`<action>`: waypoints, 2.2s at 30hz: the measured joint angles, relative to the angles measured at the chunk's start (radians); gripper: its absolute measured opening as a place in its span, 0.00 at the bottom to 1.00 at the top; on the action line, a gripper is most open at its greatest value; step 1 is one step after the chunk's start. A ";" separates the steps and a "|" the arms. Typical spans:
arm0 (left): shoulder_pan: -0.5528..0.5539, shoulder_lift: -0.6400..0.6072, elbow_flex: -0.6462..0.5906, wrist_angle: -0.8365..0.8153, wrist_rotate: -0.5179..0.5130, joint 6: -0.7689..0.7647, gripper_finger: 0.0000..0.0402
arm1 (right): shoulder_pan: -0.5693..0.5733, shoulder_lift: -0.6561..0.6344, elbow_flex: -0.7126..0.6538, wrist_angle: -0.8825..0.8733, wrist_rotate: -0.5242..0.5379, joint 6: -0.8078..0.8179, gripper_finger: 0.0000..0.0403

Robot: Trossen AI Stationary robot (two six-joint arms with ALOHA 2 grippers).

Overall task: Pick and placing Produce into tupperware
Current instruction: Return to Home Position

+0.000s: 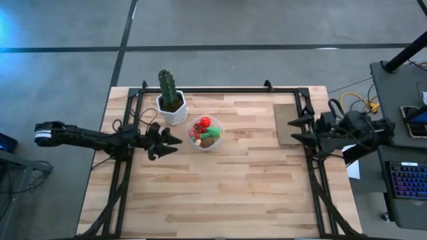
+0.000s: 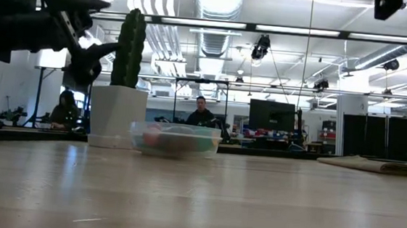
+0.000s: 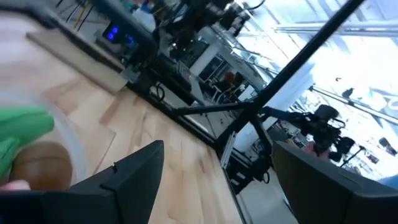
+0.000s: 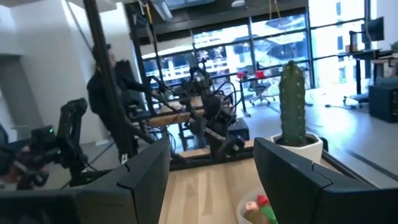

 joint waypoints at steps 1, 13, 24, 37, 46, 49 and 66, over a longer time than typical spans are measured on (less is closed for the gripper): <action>0.000 -0.010 0.000 0.000 0.001 0.016 0.71 | 0.000 -0.024 -0.018 -0.001 -0.001 0.000 0.56; 0.005 -0.235 0.022 -0.034 0.020 0.203 0.71 | 0.001 -0.213 -0.172 0.009 -0.001 0.001 0.56; 0.039 -0.533 0.080 -0.052 0.151 0.255 0.71 | 0.001 -0.235 -0.242 0.085 0.000 -0.032 0.56; 0.046 -0.775 0.056 -0.314 0.305 0.308 0.71 | 0.001 -0.235 -0.401 0.296 0.000 -0.058 0.56; 0.079 -0.783 0.052 -0.642 0.267 0.314 0.71 | 0.000 -0.235 -0.518 0.407 0.000 -0.004 0.56; 0.091 -0.779 0.052 -0.740 0.269 0.304 0.71 | 0.000 -0.235 -0.544 0.429 0.000 0.016 0.56; 0.091 -0.772 0.057 -1.057 0.300 0.307 0.71 | 0.000 -0.233 -0.543 0.431 0.008 -0.022 0.56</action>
